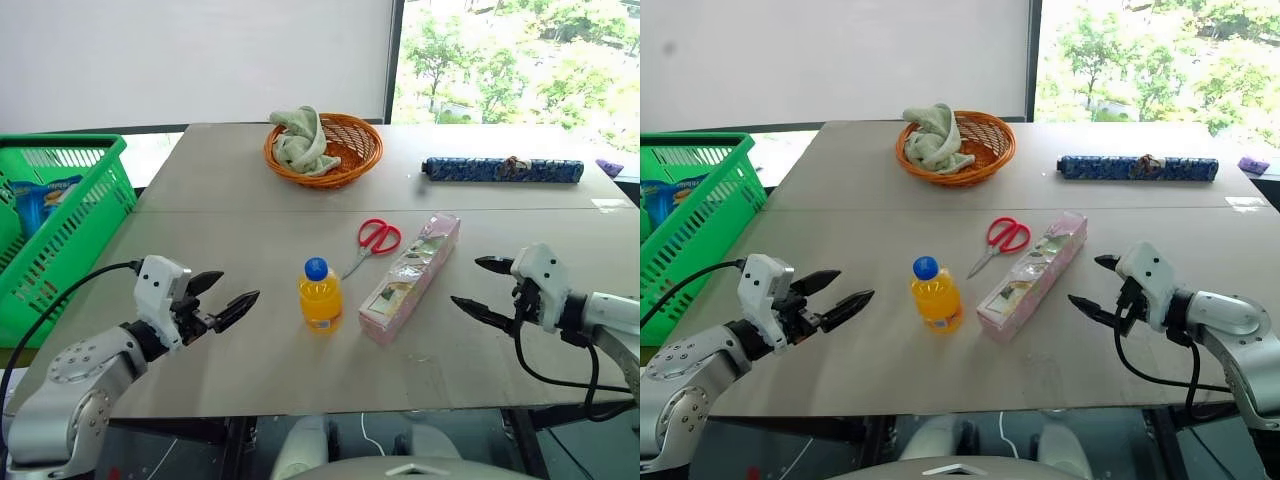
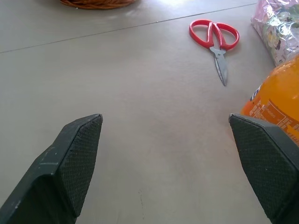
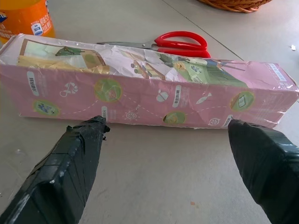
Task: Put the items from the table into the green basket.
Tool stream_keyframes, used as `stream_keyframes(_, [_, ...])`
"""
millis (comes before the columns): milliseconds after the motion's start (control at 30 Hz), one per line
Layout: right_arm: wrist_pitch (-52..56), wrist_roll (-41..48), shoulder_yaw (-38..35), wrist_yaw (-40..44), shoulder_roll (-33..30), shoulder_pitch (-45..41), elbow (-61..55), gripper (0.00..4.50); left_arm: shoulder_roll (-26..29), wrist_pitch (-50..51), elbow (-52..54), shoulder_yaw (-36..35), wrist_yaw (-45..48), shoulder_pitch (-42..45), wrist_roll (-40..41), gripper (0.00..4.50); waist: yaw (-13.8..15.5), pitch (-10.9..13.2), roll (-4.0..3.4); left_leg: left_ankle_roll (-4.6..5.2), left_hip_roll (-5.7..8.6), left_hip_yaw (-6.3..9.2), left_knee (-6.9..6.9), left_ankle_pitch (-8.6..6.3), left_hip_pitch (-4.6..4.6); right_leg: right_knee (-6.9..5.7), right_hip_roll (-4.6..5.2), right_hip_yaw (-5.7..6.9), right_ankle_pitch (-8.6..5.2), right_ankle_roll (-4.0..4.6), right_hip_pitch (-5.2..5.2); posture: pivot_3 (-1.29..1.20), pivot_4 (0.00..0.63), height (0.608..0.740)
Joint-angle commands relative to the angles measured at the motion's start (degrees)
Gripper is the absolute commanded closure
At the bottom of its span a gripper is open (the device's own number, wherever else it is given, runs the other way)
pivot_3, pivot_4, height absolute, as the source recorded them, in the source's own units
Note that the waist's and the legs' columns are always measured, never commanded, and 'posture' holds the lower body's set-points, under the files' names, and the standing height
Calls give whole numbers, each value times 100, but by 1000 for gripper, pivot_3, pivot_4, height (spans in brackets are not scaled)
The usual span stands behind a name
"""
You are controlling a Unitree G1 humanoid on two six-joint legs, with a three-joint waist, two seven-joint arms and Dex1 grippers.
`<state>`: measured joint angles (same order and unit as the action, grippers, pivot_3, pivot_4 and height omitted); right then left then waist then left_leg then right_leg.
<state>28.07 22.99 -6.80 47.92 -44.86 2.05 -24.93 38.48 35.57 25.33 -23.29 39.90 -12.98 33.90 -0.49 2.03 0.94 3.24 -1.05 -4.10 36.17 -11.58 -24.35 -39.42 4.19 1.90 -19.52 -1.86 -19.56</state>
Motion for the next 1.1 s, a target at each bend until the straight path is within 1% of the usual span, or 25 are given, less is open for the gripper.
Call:
stream_keyframes(33, [-168,179,-336,229,-138,47,-129,0,132,269,256,-127,-100,302,281,47,9,0,1,0,0,0,0,0,0,0,0,0,0,0,0,16,7,740])
stream_keyframes(100, [-162,435,-498,347,-94,1,-186,0,187,607,418,43,-342,797,444,47,34,1,3,0,0,1,0,0,-1,0,0,2,0,0,0,10,5,740])
stream_keyframes(167, [-76,651,-540,301,-13,-174,-336,0,176,1053,429,250,-667,1511,631,47,113,0,5,1,0,2,4,1,-2,-1,-1,6,1,-1,1,0,4,740])
stream_keyframes(233, [93,862,-566,260,-22,-309,-474,0,178,1845,324,427,-1120,2287,850,47,128,-1,6,21,0,3,11,12,-1,-2,-4,6,2,-4,6,0,4,740])
stream_keyframes(333, [331,860,-505,185,-189,-490,-586,0,217,2809,-10,946,-1644,3434,712,47,128,-3,14,22,1,7,15,13,-3,-3,-9,8,3,-7,7,-8,0,740])
stream_keyframes(433, [587,896,-424,191,-375,-720,-613,0,164,3607,-841,1676,-1591,4791,634,47,127,0,23,22,8,7,16,14,-8,-4,-15,5,4,-9,9,-23,0,740])
stream_keyframes(500, [682,882,-383,211,-487,-878,-592,0,-38,3988,-1724,2104,-1455,5696,539,47,111,0,23,21,9,8,17,15,-13,-5,-24,7,3,-9,5,-27,0,740])
stream_keyframes(533, [740,896,-383,206,-526,-964,-567,0,-127,4120,-2175,2368,-1354,6113,458,47,108,0,23,5,9,5,19,24,-13,-4,-24,0,2,-11,5,-29,0,740])
stream_keyframes(567, [763,895,-385,200,-553,-1057,-529,0,-199,4101,-2620,2731,-1165,6506,306,47,97,5,29,3,10,5,20,25,-14,-3,-24,0,2,-11,5,-29,0,740])
stream_keyframes(600, [774,884,-384,200,-574,-1130,-489,0,-318,4042,-3040,2946,-1038,6837,182,47,107,8,33,1,9,4,20,27,-15,-3,-25,-2,1,-11,4,-29,0,740])
stream_keyframes(667, [791,876,-393,239,-614,-1241,-390,0,-760,3986,-4279,3124,-1002,7637,-102,47,105,15,36,-1,10,9,24,29,-32,-1,-44,3,1,-12,-8,-53,0,740])
stream_keyframes(733, [772,843,-420,293,-696,-1286,-355,0,-1000,3608,-5379,3958,-535,8370,-713,47,112,24,51,0,12,9,30,28,-38,0,-53,2,0,-15,-8,-53,0,740])
stream_keyframes(833, [768,886,-500,347,-768,-1283,-340,0,-1446,3036,-6752,4312,-228,9054,-1292,47,64,25,51,4,22,5,28,26,-39,6,-51,-6,-6,-24,-9,-85,0,740])
stream_keyframes(900, [707,862,-542,405,-824,-1220,-343,0,-1720,2636,-7499,4500,-11,9392,-1667,47,-24,28,52,6,22,4,25,24,-43,11,-47,-9,-8,-25,-12,-101,2,740])
stream_keyframes(967, [654,860,-641,457,-873,-1088,-413,0,-2078,1999,-8245,4734,183,9642,-2135,47,-55,36,52,5,21,3,19,24,-46,17,-26,-10,-8,-25,-18,-120,10,740])
stream_keyframes(1033, [634,885,-724,406,-841,-912,-544,0,-2449,1413,-8803,4913,486,9651,-2497,47,-69,37,52,6,21,0,15,24,-48,23,-25,-11,-8,-25,-20,-129,14,740])
stream_keyframes(1100, [606,864,-731,338,-796,-801,-632,0,-2647,940,-9169,4977,566,9586,-2840,47,-88,42,52,6,21,-2,13,23,-48,28,-22,-12,-8,-25,-19,-138,16,740])
